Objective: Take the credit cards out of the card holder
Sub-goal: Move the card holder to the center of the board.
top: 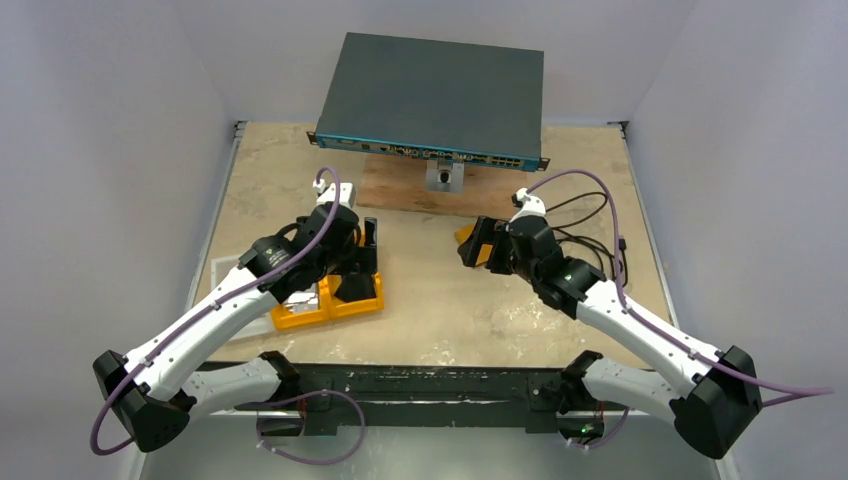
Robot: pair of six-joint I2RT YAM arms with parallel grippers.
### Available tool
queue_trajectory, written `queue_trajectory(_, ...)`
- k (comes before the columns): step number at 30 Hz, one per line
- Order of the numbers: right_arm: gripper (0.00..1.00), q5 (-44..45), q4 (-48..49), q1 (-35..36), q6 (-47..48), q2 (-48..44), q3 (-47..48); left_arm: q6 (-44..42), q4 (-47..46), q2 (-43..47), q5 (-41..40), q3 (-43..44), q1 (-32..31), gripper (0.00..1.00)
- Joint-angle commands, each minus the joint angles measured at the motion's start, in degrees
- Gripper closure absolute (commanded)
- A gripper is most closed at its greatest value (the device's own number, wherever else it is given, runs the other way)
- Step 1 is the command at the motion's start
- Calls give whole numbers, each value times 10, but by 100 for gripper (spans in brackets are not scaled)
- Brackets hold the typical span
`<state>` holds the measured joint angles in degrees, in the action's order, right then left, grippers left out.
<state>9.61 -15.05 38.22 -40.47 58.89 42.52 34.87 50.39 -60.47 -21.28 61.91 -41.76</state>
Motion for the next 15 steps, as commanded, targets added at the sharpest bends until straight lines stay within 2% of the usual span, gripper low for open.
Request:
queue_trajectory(1, 1, 27, 13, 0, 19, 6, 29, -8, -4, 11, -13, 21, 2, 0)
queue_trajectory(10, 2, 55, 15, 0, 22, 27, 31, -10, -14, 35, 16, 2, 2, 0)
queue_trajectory(15, 9, 70, 28, 0, 20, 62, 35, 6, -16, 40, 20, -13, 2, 0)
